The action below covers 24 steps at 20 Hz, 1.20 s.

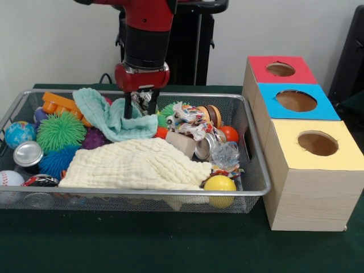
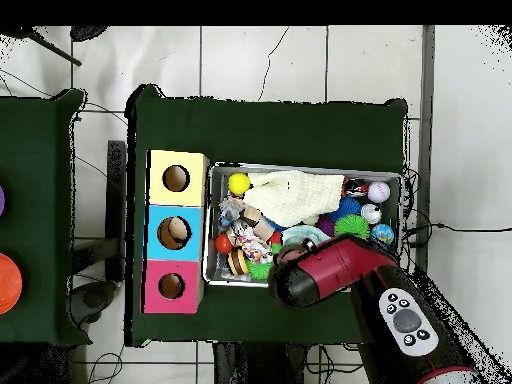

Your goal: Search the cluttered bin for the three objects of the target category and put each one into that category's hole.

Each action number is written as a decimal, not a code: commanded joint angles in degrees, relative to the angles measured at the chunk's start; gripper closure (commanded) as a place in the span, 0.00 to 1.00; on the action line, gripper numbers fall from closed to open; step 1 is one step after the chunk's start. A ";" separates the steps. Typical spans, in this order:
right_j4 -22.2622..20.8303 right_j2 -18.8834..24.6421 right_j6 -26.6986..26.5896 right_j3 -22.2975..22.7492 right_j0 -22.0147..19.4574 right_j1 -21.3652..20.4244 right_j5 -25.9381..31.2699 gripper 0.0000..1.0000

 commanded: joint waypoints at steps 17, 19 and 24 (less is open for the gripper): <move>-18.39 3.17 -19.51 -12.14 -4.09 11.87 -1.67 0.00; -18.41 2.87 -17.48 -13.24 -4.64 13.67 -2.52 0.00; -11.91 4.08 -13.93 -12.79 -7.94 15.96 -1.78 0.00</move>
